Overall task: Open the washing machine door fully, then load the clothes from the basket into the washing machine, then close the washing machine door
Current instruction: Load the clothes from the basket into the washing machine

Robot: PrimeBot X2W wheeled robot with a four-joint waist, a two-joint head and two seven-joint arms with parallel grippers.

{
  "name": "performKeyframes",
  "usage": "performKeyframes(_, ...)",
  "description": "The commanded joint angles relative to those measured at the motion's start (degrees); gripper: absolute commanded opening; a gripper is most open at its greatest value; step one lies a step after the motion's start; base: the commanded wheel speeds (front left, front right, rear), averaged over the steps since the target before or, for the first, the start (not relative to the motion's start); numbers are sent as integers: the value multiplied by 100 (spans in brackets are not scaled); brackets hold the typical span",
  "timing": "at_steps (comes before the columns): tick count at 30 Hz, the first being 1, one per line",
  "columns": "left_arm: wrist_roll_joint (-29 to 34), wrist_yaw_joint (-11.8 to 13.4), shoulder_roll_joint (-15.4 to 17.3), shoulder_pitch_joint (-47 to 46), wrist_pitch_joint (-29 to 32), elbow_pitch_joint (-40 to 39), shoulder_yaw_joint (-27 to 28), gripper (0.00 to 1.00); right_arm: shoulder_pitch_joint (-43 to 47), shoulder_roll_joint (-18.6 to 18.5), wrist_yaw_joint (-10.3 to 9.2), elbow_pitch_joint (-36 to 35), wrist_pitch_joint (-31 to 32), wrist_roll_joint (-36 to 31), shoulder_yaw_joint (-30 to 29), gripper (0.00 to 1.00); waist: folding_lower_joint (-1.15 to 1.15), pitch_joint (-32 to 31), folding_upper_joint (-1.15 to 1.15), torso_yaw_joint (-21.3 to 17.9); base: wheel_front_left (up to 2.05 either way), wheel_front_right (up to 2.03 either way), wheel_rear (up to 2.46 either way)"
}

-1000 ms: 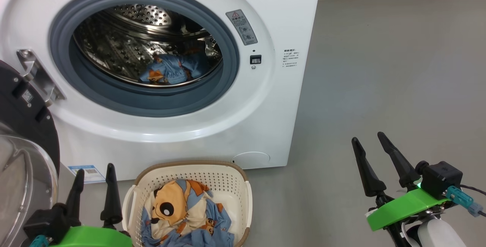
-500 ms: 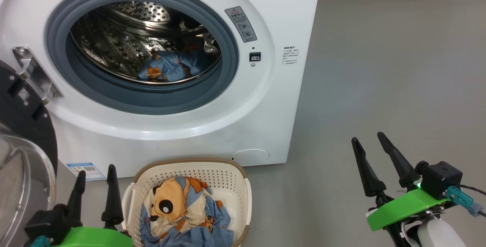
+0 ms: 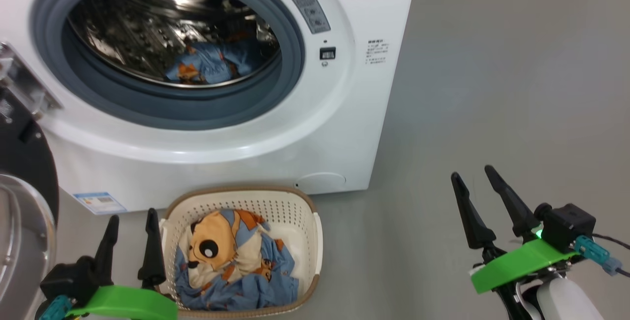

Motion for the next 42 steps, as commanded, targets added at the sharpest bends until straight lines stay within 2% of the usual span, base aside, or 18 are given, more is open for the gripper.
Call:
performKeyframes(1, 24, -11, 125, -250, -36, -86, 148, 100, -199, 19, 52, -169, -28, -26, 103, 100, 0, 208, 0, -49, 0, 0, 0)
performKeyframes(13, -109, -52, 382, -810, -36, 265, 8, 100, -547, 252, 52, -257, -28, -206, 53, 100, 0, 1132, 0, -257, 0, 0, 0)
performKeyframes(34, -385, -65, 1037, -1878, -26, 1094, -401, 100, -1157, 542, 52, -521, -28, -409, 36, 100, 0, 2704, 0, -659, 0, 0, 0)
performKeyframes(42, -583, -65, 1449, -2539, 652, 2144, -877, 100, -1374, 652, 52, -588, -28, -435, 89, 100, 0, 3167, 0, -747, 0, 0, 0)
